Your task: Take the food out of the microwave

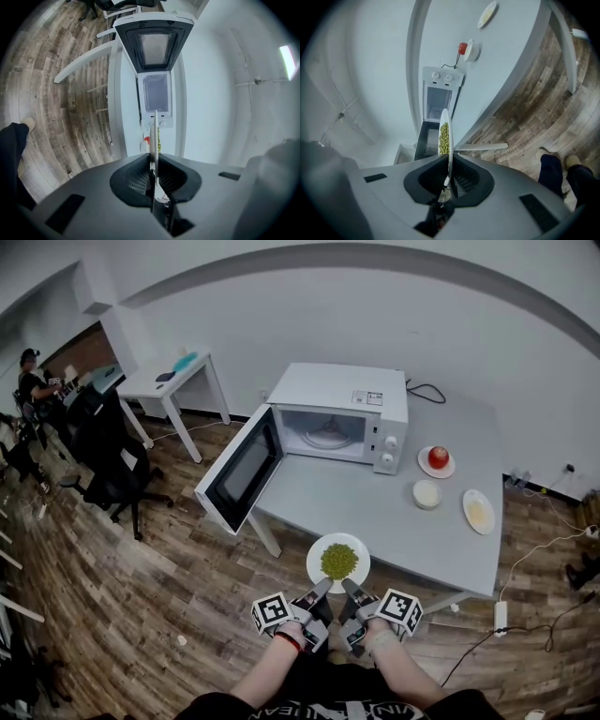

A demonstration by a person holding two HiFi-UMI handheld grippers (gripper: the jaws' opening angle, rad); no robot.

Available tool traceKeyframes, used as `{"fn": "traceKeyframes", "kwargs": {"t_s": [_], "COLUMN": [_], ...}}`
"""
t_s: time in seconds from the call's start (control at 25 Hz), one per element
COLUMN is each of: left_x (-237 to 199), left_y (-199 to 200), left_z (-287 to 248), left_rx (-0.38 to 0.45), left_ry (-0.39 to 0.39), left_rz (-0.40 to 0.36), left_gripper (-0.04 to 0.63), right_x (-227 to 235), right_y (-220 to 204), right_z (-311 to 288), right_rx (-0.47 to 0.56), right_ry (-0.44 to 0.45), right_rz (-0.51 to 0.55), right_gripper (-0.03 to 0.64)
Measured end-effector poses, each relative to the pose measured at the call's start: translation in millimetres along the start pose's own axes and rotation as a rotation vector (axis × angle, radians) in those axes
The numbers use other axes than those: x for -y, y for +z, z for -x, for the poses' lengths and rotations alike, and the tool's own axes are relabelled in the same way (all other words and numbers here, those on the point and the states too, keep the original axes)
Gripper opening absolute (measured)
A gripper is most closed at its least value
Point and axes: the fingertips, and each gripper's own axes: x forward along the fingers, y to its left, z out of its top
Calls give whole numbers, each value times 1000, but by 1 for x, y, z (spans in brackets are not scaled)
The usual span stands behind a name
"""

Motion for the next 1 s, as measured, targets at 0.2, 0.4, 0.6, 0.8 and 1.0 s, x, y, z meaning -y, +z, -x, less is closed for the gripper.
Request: {"fn": "traceKeyframes", "kwargs": {"t_s": [0.2,0.4,0.6,0.8,1.0], "left_x": [1,-4,-1,1,-4], "left_y": [-3,-1,0,-3,2], "left_z": [6,11,6,3,11], "left_rx": [2,-4,-14,-19,-28], "left_ry": [1,17,-1,-20,13], "left_rz": [5,9,16,54,35], "left_gripper": [43,43,43,43,43], "right_x": [0,0,-1,1,0], "right_y": [-6,-10,-5,-4,-11], "right_z": [3,2,1,2,-1], "right_rx": [-3,5,27,40,44], "right_ry": [4,9,13,2,-2], "right_rz": [-6,-16,-17,-24,-36], "right_gripper": [46,46,46,46,46]}}
